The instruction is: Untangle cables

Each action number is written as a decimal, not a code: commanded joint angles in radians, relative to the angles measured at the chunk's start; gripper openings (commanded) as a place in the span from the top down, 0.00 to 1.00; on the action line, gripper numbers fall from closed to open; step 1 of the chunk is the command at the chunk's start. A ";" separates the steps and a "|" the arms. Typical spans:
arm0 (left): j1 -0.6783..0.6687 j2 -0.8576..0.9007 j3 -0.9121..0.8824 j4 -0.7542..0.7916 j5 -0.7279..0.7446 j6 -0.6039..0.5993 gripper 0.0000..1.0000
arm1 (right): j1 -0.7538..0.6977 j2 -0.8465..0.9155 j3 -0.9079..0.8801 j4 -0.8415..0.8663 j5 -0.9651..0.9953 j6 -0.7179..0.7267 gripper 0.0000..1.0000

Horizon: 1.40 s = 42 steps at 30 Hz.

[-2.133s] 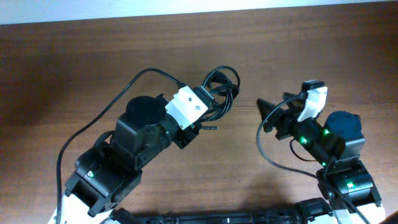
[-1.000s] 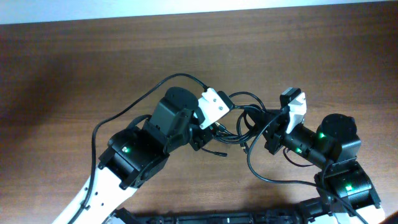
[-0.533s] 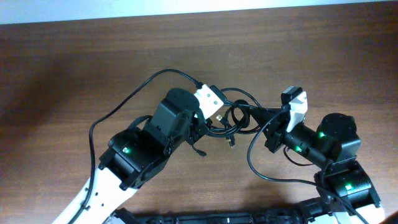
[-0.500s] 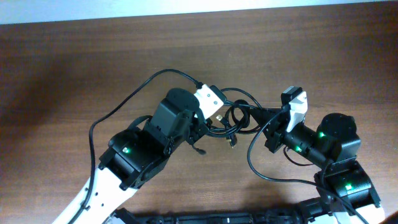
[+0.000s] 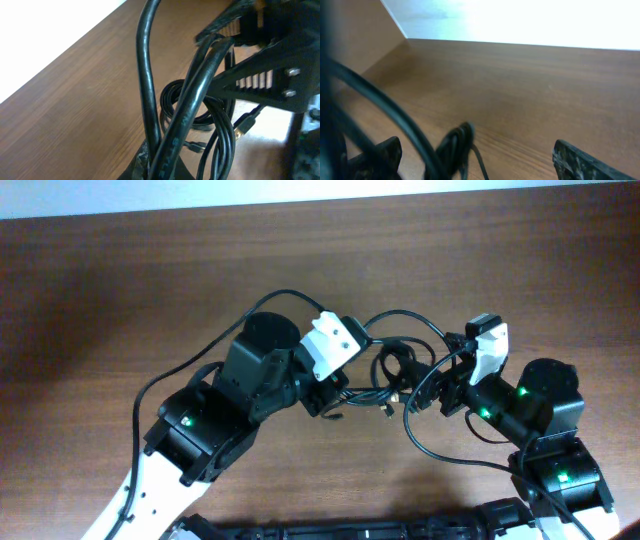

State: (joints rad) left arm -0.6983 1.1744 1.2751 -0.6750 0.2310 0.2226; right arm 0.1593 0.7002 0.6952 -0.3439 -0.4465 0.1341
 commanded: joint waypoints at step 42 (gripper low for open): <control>0.001 -0.139 0.019 -0.143 -0.511 0.037 1.00 | -0.003 -0.004 -0.003 -0.180 0.592 0.223 0.05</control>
State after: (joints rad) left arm -0.7113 1.0973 1.2755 -0.8173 -0.1116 0.2546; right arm 0.1719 0.6964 0.6945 -0.5026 0.0010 0.3405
